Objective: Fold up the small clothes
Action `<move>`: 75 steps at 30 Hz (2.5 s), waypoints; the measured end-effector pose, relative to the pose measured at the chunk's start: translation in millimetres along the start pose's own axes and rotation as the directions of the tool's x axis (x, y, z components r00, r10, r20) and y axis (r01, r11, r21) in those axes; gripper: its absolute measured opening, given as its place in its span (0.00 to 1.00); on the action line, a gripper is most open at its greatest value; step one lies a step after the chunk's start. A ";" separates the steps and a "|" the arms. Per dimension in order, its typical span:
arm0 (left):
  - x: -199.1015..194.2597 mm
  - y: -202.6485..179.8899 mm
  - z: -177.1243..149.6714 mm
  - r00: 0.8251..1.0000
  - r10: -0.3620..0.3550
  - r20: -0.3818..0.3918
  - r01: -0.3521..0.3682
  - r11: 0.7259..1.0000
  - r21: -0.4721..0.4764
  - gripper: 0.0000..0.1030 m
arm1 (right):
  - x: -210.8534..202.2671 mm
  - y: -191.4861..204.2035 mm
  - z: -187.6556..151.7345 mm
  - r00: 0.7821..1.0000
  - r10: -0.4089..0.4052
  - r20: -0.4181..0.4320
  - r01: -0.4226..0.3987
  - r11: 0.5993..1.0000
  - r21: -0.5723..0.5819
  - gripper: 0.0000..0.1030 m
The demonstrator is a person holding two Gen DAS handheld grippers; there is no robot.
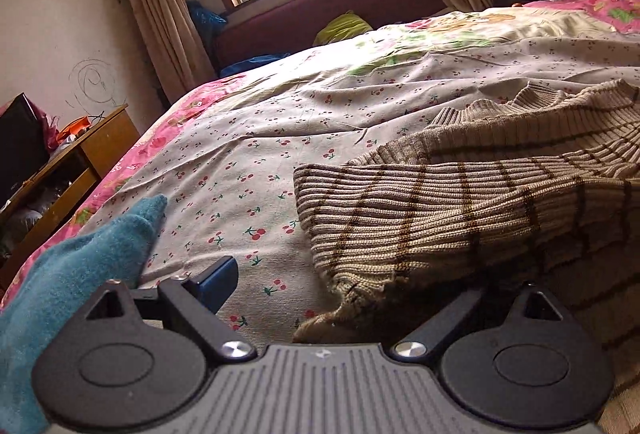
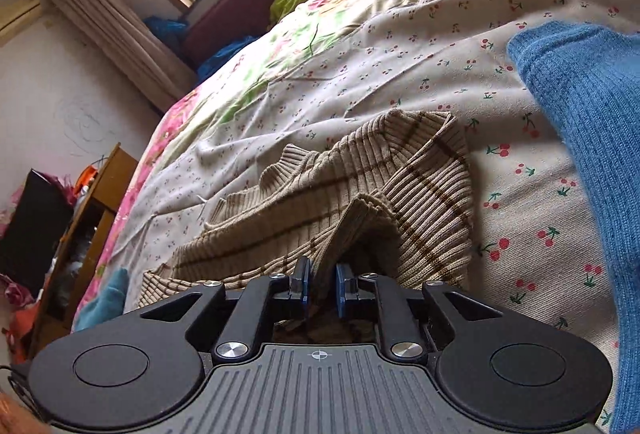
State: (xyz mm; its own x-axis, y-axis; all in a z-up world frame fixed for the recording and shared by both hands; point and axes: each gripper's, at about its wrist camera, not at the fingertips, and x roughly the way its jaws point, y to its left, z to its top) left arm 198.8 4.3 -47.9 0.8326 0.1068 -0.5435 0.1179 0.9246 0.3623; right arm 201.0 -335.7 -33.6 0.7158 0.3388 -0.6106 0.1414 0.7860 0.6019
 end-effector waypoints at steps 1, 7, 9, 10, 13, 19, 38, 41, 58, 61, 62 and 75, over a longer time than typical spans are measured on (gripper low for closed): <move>-2.2 1.9 -1.7 1.000 0.002 -0.001 -0.002 1.000 0.017 0.99 | -1.1 -0.8 1.2 1.000 -0.009 -0.001 0.009 1.000 -0.004 0.15; -18.7 28.8 -10.0 0.998 -0.009 -0.061 0.009 1.000 -0.005 0.99 | -0.9 -4.8 -0.6 0.993 -0.118 -0.028 0.117 0.993 -0.027 0.14; -27.1 43.7 -7.3 0.998 -0.026 -0.065 0.021 0.998 -0.066 0.99 | -4.0 0.8 -0.5 0.989 -0.142 -0.030 0.140 0.988 -0.065 0.15; -31.1 49.4 -4.5 0.998 -0.034 -0.058 0.029 0.995 -0.097 0.99 | -7.4 4.9 0.1 0.988 -0.155 -0.021 0.152 0.984 -0.088 0.15; -41.2 60.9 7.1 0.998 -0.055 -0.013 0.052 0.982 -0.179 0.99 | -22.5 19.5 2.8 0.981 -0.191 0.047 0.196 0.967 -0.164 0.15; -41.7 50.2 32.1 0.991 -0.114 0.071 0.127 0.968 -0.215 0.99 | -21.5 64.3 7.9 0.989 -0.121 0.085 0.143 0.931 -0.336 0.15; 55.6 49.1 93.5 0.941 -0.338 -0.005 0.330 0.922 -0.204 0.97 | 88.9 88.2 65.9 0.989 -0.135 -0.058 0.072 0.790 -0.609 0.25; 95.6 32.1 105.5 0.916 -0.394 -0.068 0.376 0.907 -0.192 0.96 | 116.7 80.2 80.6 0.986 -0.128 -0.107 0.034 0.784 -0.620 0.36; 139.1 7.6 113.8 0.774 -0.588 -0.235 0.563 0.809 -0.168 0.64 | 133.3 51.4 85.2 0.977 -0.102 -0.184 -0.024 0.814 -0.581 0.14; 138.7 4.7 117.0 0.762 -0.601 -0.241 0.584 0.799 -0.146 0.64 | 129.5 53.3 85.2 0.982 -0.090 -0.168 -0.025 0.814 -0.580 0.13; 139.0 4.8 117.6 0.759 -0.605 -0.241 0.589 0.796 -0.143 0.64 | 128.3 53.3 85.4 0.983 -0.087 -0.165 -0.025 0.816 -0.577 0.12; 140.8 -11.3 120.8 0.770 -0.581 -0.266 0.591 0.805 -0.048 0.57 | 135.3 48.0 86.7 0.977 -0.060 -0.206 -0.069 0.822 -0.566 0.26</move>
State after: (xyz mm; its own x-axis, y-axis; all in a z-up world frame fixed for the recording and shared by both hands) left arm 380.1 -35.2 -37.1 0.4285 -0.3574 -0.8299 0.5607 0.8254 -0.0659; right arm 364.0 -296.9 -42.7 0.5498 0.3901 -0.7386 -0.3199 0.9152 0.2452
